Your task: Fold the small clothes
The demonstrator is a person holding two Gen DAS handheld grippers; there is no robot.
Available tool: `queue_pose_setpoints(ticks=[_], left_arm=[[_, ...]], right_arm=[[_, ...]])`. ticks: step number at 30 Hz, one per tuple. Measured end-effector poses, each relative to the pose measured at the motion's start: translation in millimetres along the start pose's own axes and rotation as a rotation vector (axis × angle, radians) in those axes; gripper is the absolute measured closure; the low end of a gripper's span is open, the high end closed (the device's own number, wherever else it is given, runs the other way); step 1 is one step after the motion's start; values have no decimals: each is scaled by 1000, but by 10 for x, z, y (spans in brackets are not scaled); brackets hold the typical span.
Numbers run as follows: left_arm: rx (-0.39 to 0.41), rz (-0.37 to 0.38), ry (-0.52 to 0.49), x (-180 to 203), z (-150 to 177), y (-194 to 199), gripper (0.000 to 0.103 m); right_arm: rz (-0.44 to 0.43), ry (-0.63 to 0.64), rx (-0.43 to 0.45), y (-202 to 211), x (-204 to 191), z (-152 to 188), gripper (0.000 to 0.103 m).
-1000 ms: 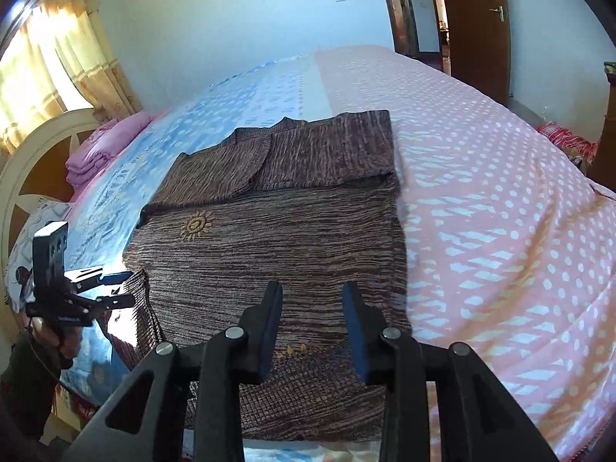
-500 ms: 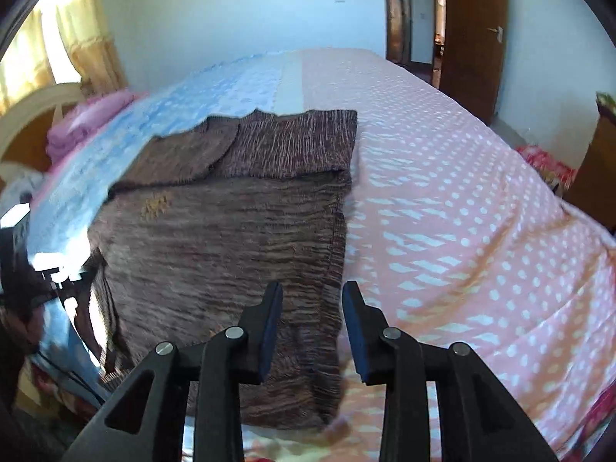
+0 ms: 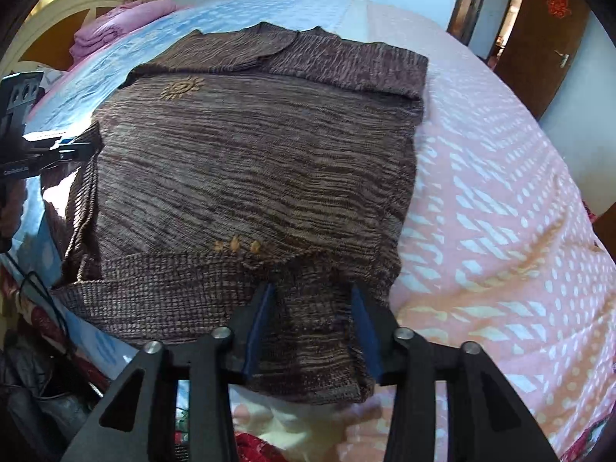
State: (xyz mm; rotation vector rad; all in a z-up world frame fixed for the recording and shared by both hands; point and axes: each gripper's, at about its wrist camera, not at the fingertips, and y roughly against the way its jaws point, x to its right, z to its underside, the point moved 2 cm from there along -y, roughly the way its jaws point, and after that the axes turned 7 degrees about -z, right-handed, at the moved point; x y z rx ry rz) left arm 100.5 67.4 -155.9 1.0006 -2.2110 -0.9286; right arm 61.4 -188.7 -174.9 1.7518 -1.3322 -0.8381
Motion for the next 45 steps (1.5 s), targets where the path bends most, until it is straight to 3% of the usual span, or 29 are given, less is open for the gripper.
queue_pose_setpoints(ticks=[2, 4, 5, 8, 12, 17, 23, 27, 45], left_arm=[[4, 5, -3, 14, 32, 15, 93], [5, 5, -1, 29, 45, 35, 93], [7, 4, 11, 26, 52, 56, 94], [30, -2, 57, -12, 29, 142, 94], [109, 14, 118, -104, -84, 420, 94], [199, -15, 161, -217, -281, 685, 94], [269, -82, 269, -495, -510, 729, 94], [294, -111, 314, -627, -670, 693, 94], [322, -187, 354, -1011, -1395, 356, 94]], right_arm=[[-30, -35, 0, 3, 41, 30, 58], [-79, -48, -8, 18, 32, 35, 84], [-73, -50, -9, 36, 26, 36, 92], [-57, -42, 33, 178, -13, 16, 93], [-102, -94, 152, 543, 15, -100, 94], [-79, -169, 298, 911, 187, -312, 94], [-36, -259, 411, 1047, 387, -603, 94], [16, -246, 426, 994, 390, -842, 99], [123, -194, 459, 673, 647, -1726, 100]])
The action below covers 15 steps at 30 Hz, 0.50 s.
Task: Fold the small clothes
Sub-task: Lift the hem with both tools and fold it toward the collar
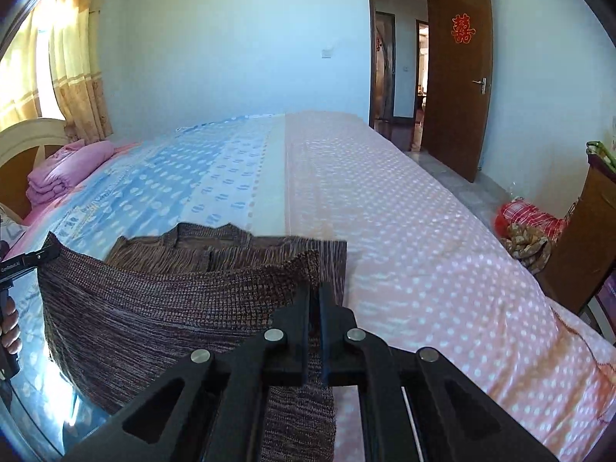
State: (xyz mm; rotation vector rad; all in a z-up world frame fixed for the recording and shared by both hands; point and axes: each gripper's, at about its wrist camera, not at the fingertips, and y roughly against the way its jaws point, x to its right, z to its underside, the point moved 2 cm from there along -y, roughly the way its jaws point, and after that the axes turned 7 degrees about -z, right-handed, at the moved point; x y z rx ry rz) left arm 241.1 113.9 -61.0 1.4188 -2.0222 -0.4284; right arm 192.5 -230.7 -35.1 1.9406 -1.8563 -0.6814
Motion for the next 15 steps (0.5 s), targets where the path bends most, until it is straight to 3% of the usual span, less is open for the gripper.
queue_pose_setpoints(ticks=[9, 15], left_arm=[[15, -41, 40, -137, -424, -534, 94], [-27, -99, 67, -273, -445, -1123, 94]], right_arm=[[47, 33, 15, -818, 81, -513, 100], [112, 42, -41, -1599, 209, -365, 100]])
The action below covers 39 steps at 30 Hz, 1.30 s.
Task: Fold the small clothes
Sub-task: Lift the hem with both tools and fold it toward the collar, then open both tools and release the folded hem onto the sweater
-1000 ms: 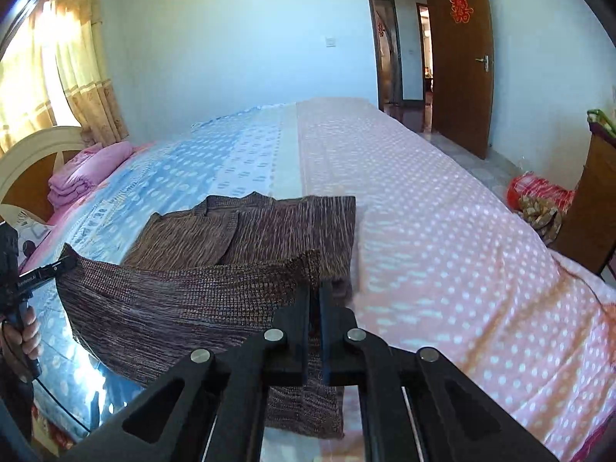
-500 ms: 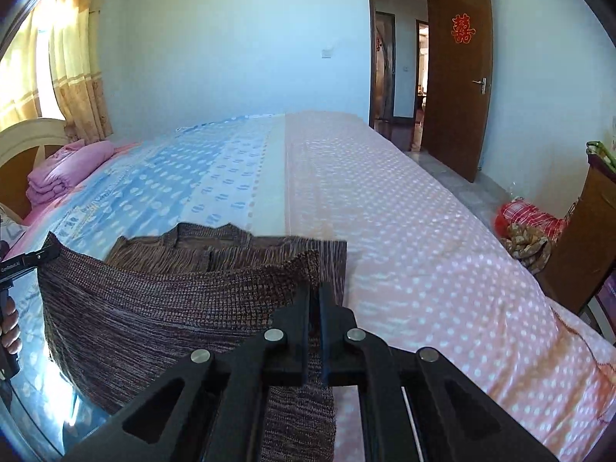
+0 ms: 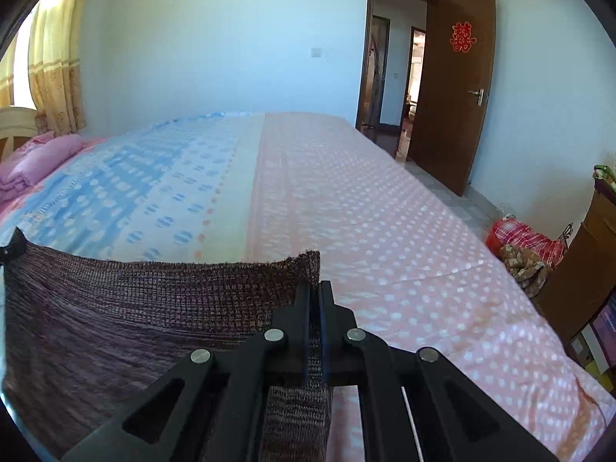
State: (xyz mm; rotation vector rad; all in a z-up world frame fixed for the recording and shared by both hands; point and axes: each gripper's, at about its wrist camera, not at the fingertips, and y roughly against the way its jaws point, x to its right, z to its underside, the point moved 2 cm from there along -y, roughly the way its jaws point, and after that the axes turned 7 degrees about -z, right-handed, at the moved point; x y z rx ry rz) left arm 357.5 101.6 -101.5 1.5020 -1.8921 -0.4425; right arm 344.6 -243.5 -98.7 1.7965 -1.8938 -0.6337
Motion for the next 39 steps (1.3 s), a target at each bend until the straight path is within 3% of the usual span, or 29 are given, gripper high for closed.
queue_pose_setpoints(ticks=[4, 5, 8, 12, 13, 15, 17, 18, 20, 23, 29, 34, 39], left_arm=[[-67, -120, -15, -67, 168, -438, 94], [-111, -112, 5, -99, 210, -530, 93], [-95, -125, 38, -157, 145, -493, 82], [-116, -105, 70, -213, 155, -491, 79], [-116, -100, 73, -219, 159, -463, 79], [-109, -104, 53, -225, 147, -372, 80], [-53, -111, -9, -167, 165, -100, 78], [-33, -112, -36, -135, 186, 19, 74], [-11, -106, -82, -70, 263, 261, 55], [15, -83, -135, 65, 474, 579, 46], [-13, -76, -176, 357, 984, 755, 43], [-39, -143, -187, 452, 1264, 642, 43], [-61, -232, -205, 448, 1382, 497, 41]], right_arm=[[51, 14, -71, -389, 6, 213, 100], [51, 8, -96, -450, 20, 229, 99], [66, 6, -122, -505, 15, 213, 99], [63, 9, -155, -573, 20, 200, 96], [49, -5, -146, -532, 45, 183, 96], [65, -92, -48, -213, 197, 157, 96], [88, -187, 50, 213, 365, 157, 96], [84, -207, 60, 378, 405, 174, 96], [48, -197, 37, 691, 363, 289, 96], [-31, -126, -18, 951, 78, 556, 96], [-103, -96, -88, 972, -449, 1088, 96], [-49, -62, -144, 743, -558, 1395, 96], [-4, 3, -103, 746, -616, 1453, 94]])
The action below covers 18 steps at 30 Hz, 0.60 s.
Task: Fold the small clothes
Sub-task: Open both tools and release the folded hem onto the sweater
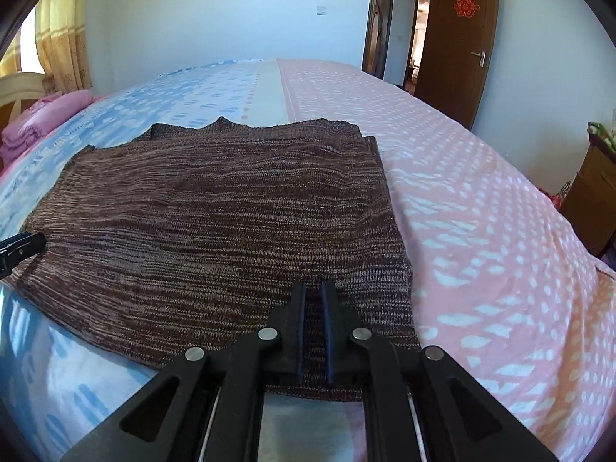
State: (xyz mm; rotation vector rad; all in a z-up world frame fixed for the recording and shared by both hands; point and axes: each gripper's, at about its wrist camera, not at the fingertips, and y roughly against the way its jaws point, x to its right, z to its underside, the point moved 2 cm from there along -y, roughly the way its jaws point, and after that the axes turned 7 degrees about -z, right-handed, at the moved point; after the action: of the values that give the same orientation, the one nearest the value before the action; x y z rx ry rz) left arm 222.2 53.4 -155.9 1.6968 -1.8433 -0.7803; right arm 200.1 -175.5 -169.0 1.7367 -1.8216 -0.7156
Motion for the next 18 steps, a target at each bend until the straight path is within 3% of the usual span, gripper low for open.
queue_pose_setpoints(ticks=[4, 7, 10, 12, 14, 18], left_arm=[[7, -80, -49, 74, 43, -23, 31], [-2, -100, -29, 15, 46, -51, 22], [-7, -92, -15, -18, 46, -60, 20], [-5, -105, -25, 9, 56, -54, 19], [-3, -108, -27, 9, 58, -56, 18], [-4, -105, -23, 17, 66, -44, 18]], right_arm=[[-9, -17, 4, 25, 33, -22, 94], [35, -49, -1, 111, -33, -32, 92], [-97, -114, 32, 266, -252, -70, 91], [-158, -81, 37, 292, -539, -137, 79], [-191, -43, 42, 256, -795, -206, 67], [-208, -26, 13, 54, -1111, -241, 65]])
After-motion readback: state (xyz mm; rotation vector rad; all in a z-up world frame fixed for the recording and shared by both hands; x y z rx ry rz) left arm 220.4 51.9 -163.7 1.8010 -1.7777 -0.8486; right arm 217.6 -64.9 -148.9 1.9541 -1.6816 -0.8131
